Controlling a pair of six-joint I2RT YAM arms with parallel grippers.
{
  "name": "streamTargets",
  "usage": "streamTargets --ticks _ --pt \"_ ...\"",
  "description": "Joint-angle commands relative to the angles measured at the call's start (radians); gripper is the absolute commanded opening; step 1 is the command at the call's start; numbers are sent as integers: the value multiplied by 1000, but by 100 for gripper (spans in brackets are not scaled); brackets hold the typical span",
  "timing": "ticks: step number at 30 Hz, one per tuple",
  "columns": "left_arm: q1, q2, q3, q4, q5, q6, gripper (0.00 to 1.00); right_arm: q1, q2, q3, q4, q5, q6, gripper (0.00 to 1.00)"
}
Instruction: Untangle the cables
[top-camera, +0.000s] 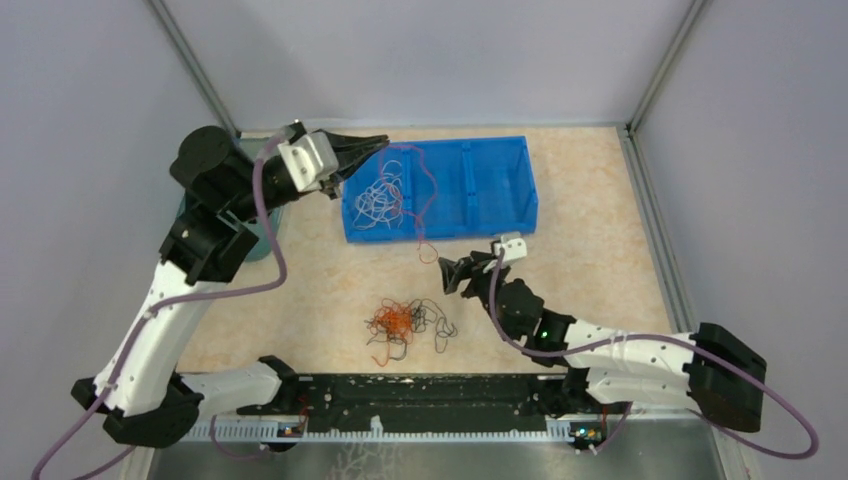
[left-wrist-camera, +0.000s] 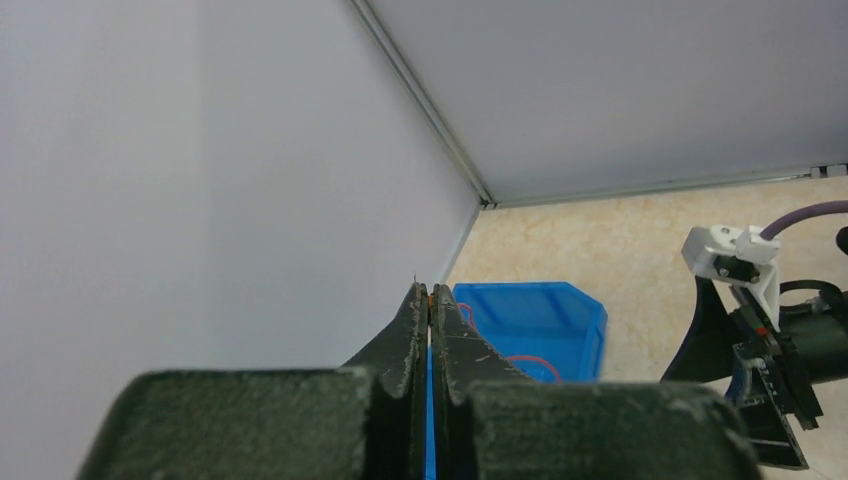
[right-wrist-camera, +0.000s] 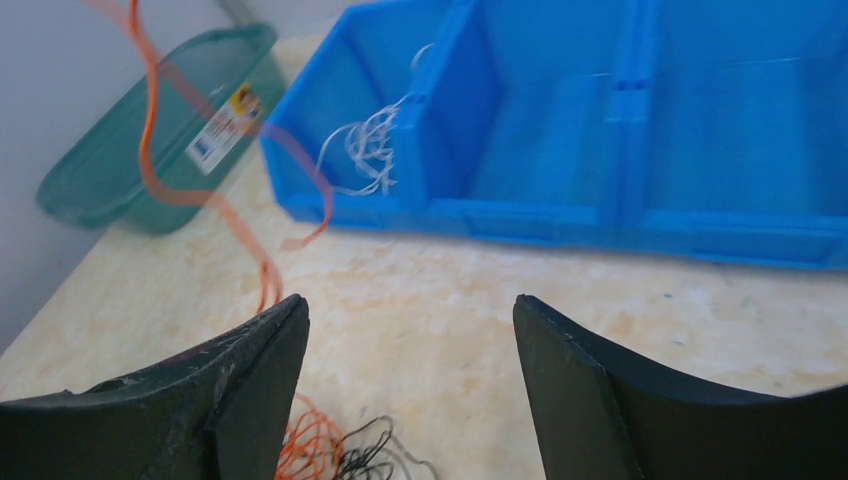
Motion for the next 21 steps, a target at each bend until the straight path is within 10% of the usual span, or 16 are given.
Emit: streamTargets --ticks 1,21 --pt "-3 64 -24 147 -45 -58 0 -50 -94 -16 -143 204 99 75" --pt "10 436 -57 374 -127 92 0 -81 -216 -88 -199 239 119 75"
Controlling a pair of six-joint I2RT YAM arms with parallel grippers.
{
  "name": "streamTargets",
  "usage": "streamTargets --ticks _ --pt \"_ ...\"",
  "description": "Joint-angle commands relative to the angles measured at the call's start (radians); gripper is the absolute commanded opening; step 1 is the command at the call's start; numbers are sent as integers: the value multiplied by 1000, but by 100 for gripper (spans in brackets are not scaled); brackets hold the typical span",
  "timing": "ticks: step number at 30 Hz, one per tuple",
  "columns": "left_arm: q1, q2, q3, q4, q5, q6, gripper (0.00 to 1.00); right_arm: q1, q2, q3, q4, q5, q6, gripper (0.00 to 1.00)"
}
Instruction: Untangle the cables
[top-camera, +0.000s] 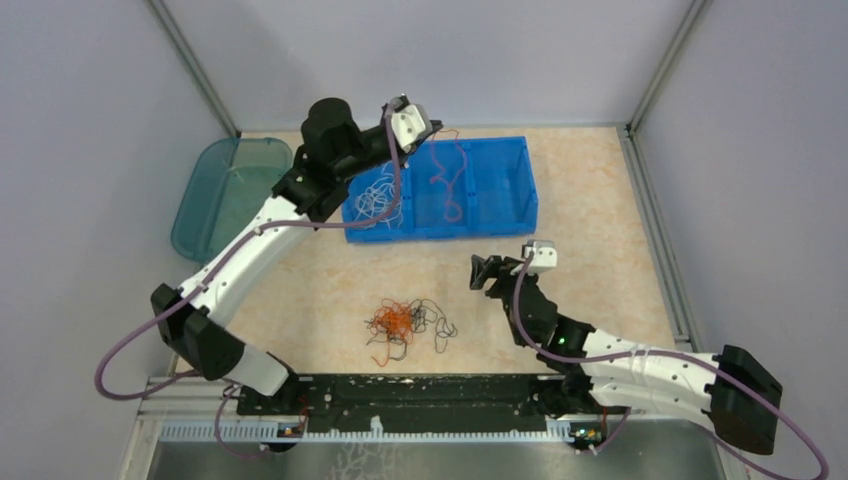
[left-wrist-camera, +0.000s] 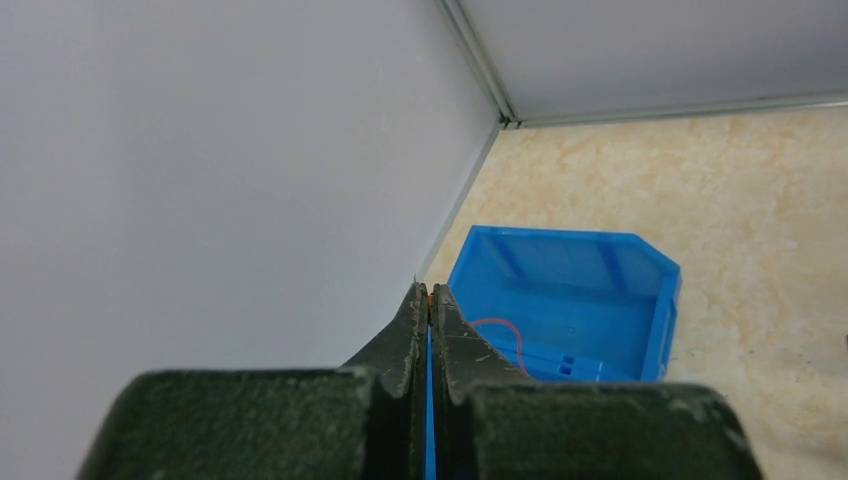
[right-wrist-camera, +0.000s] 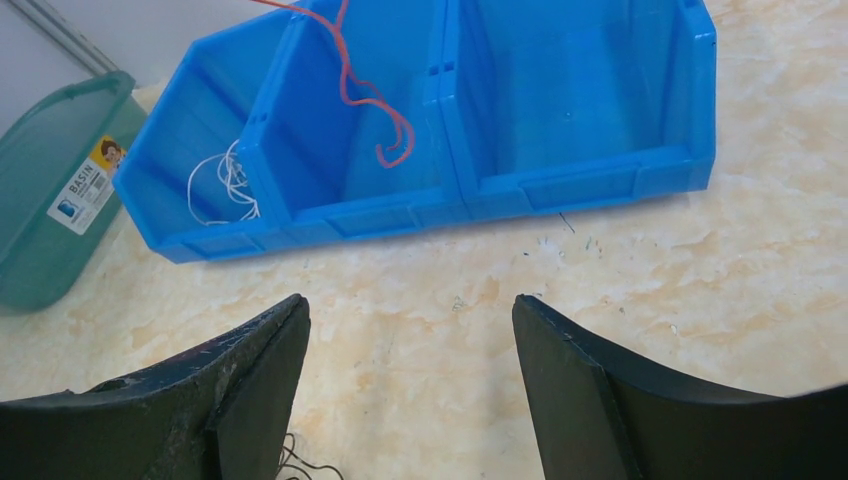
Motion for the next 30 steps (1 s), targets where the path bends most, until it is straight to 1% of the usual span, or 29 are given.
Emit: streamTargets --ticks 1,5,7,9,11,12,15,17,21,23,24,25,26,28,30 --pt "11 69 2 86 -46 85 0 -13 -35 -11 4 18 3 75" --pt "11 130 -24 106 -108 163 0 -12 -60 -16 -12 20 -1 75" --pt "9 173 -13 75 -157 190 0 -14 -71 -15 -22 19 -3 75" --pt "9 224 22 9 -202 206 5 -16 -80 -16 -28 14 -5 75" --pt "9 272 67 -57 -246 196 16 -16 -84 -13 -30 4 -6 75" --pt "8 292 87 -89 -250 196 19 -16 -84 -10 -31 -4 -5 75" --pt "7 326 125 -130 -262 184 26 -16 -83 -3 -43 -21 -1 75" --pt "7 341 141 -148 -266 186 28 -16 -84 0 -51 -25 4 75" --pt "5 354 150 -163 -297 195 28 -16 -91 4 -65 -30 8 75" --pt "5 343 157 -173 -296 180 33 -16 -94 7 -71 -39 8 75" --pt "6 334 160 -182 -292 169 40 -16 -94 8 -71 -46 7 75" --pt "9 326 179 -209 -283 157 52 -16 -92 8 -68 -57 1 75" --pt "12 320 206 -269 -266 146 61 -16 -86 9 -58 -76 -10 75" --pt "31 302 258 -377 -206 105 71 -16 -59 17 -43 -115 -27 75" --pt "70 265 279 -482 -100 48 78 -16 -24 25 1 -190 -57 75"
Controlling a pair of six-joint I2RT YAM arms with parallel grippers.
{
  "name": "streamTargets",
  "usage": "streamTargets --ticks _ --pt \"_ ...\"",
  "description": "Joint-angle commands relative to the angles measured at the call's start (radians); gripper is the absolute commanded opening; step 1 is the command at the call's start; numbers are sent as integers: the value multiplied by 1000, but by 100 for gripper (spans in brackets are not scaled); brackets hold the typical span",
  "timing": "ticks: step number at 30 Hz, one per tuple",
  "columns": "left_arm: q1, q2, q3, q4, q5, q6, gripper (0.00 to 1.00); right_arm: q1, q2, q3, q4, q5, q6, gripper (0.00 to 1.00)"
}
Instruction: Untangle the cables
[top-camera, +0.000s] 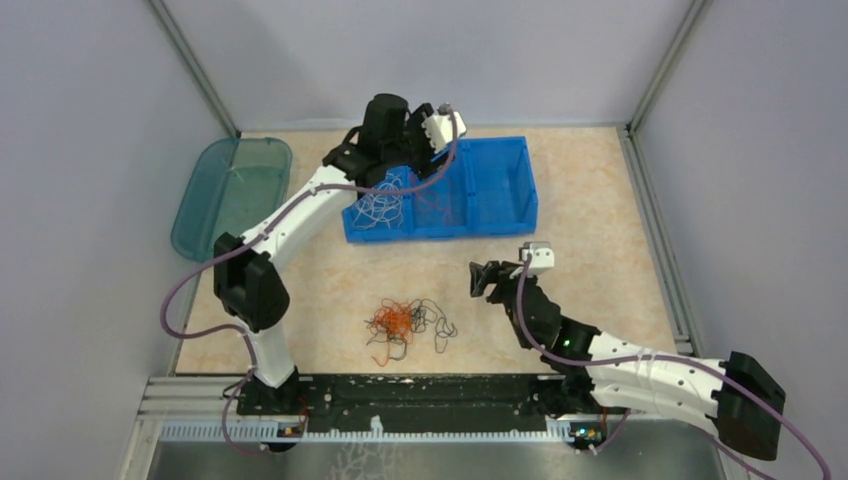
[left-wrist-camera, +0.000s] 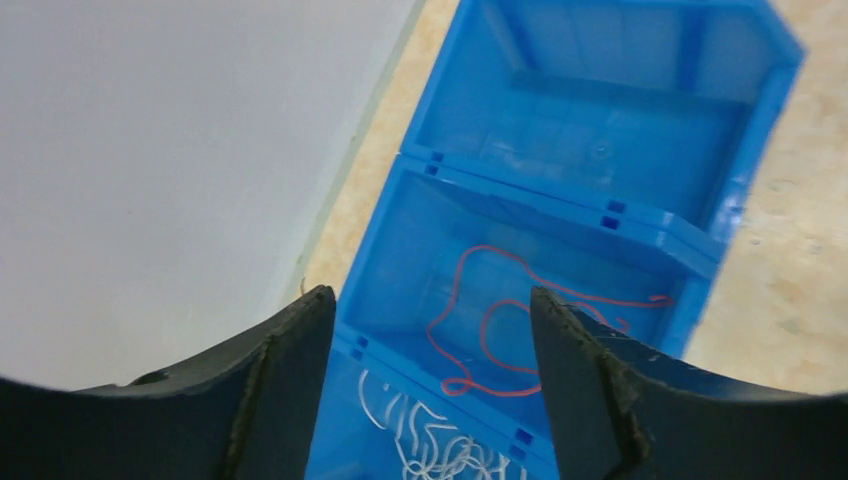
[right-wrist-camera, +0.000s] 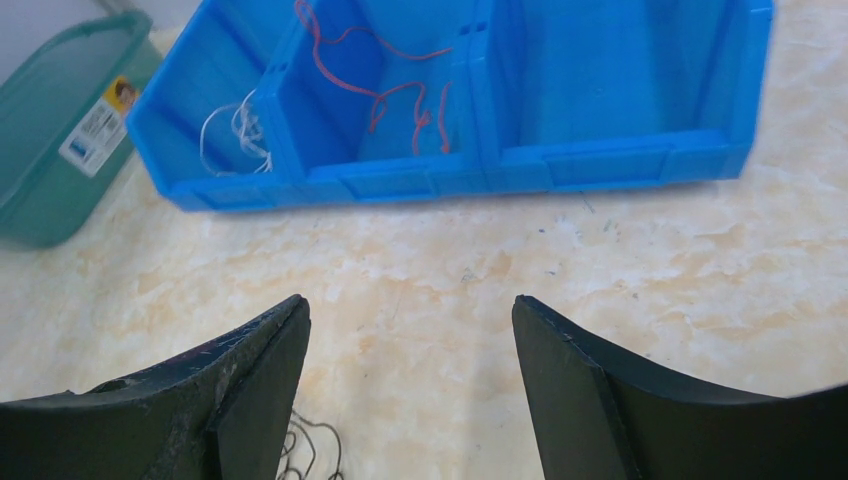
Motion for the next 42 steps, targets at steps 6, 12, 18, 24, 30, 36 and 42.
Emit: streamTargets --ticks 6,12,18,24,30,36,42 --pt "153 -311 -107 -517 418 2 85 -10 210 99 200 -502 -126 74" --pt "155 -572 -525 -570 480 63 84 -1 397 159 314 -825 -160 69" --pt "160 -711 -689 -598 552 76 80 1 594 285 304 -1080 -225 65" --pt "161 -795 -752 -623 568 144 77 -3 669 333 241 -1213 -326 61" --pt "162 -873 -819 -569 563 177 78 -11 679 343 179 -1223 -416 56" --pt "161 -906 -833 -553 579 164 80 -13 683 363 124 -1135 -512 54" --pt "162 -929 -859 -542 574 179 80 -13 693 419 60 -1097 -584 51"
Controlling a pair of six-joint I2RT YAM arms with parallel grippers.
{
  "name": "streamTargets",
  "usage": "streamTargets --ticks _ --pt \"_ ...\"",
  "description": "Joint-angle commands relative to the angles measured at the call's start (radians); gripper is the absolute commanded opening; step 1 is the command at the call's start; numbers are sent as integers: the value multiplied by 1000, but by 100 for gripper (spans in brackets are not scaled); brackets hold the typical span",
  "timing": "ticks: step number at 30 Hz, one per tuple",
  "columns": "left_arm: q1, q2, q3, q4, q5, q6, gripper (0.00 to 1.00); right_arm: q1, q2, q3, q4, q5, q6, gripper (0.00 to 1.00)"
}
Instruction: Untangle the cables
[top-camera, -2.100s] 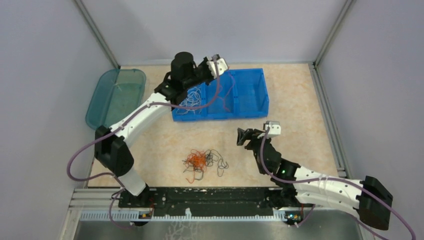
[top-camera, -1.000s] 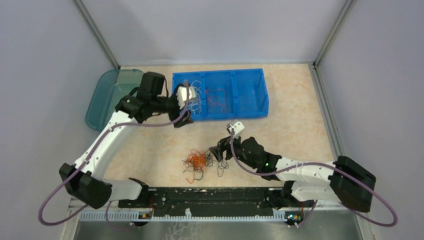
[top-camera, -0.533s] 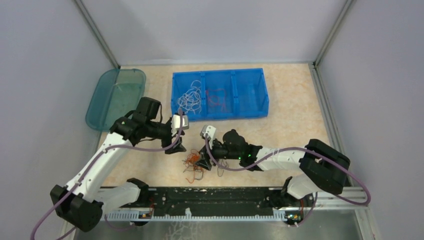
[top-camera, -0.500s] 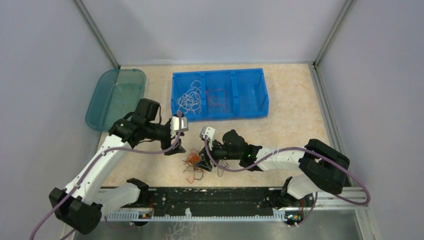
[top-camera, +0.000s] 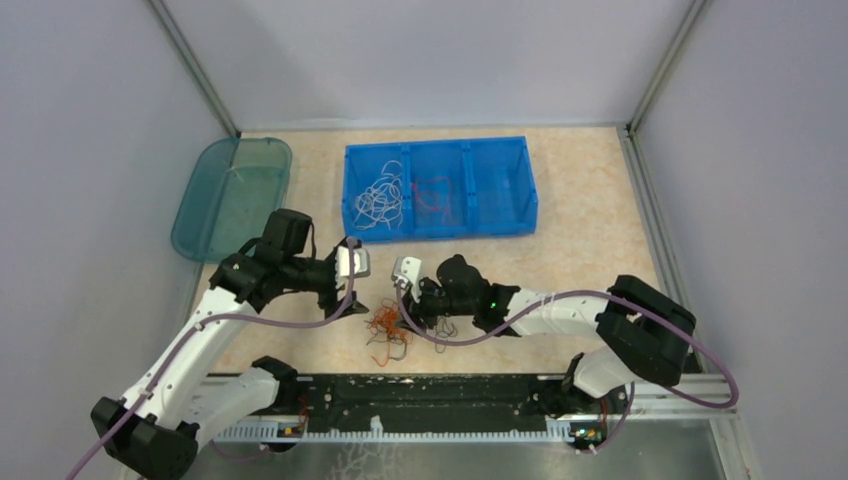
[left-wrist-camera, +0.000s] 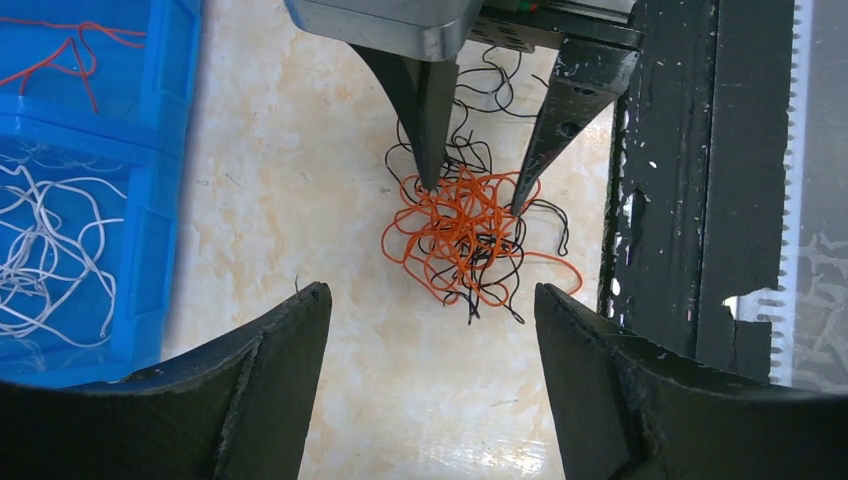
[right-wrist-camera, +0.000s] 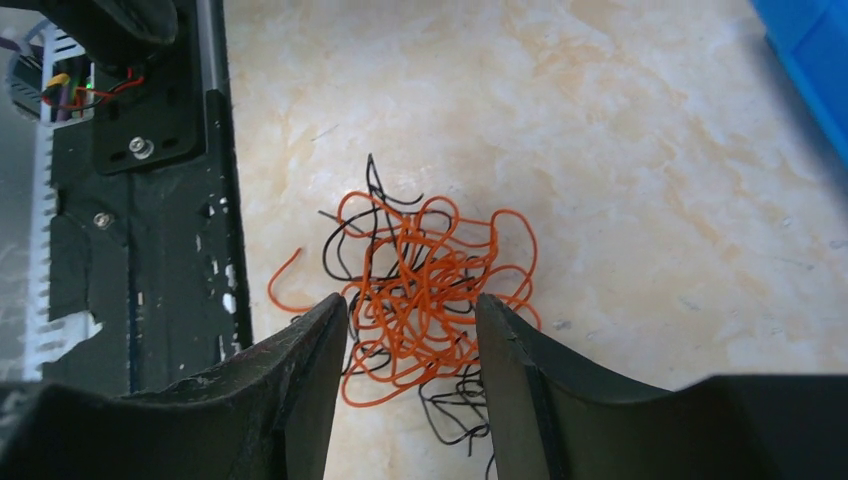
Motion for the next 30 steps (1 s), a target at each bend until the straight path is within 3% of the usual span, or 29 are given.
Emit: streamTargets --ticks 1,11,15,19,22,30 --pt "4 -25 -26 23 37 33 80 -12 6 83 -33 34 -103 51" --pt "2 -75 -50 47 66 41 81 -12 59 166 -213 -14 -221 48" --pt "3 -93 -67 61 52 64 81 -12 69 175 -229 -18 -222 33" --pt "2 -108 -75 85 50 65 81 -12 70 180 -228 -11 -227 27" --pt "2 -125 -90 110 47 68 81 -13 55 185 -204 23 -216 2" --pt "1 -161 -158 250 90 -8 80 -28 -91 201 -131 27 -143 0"
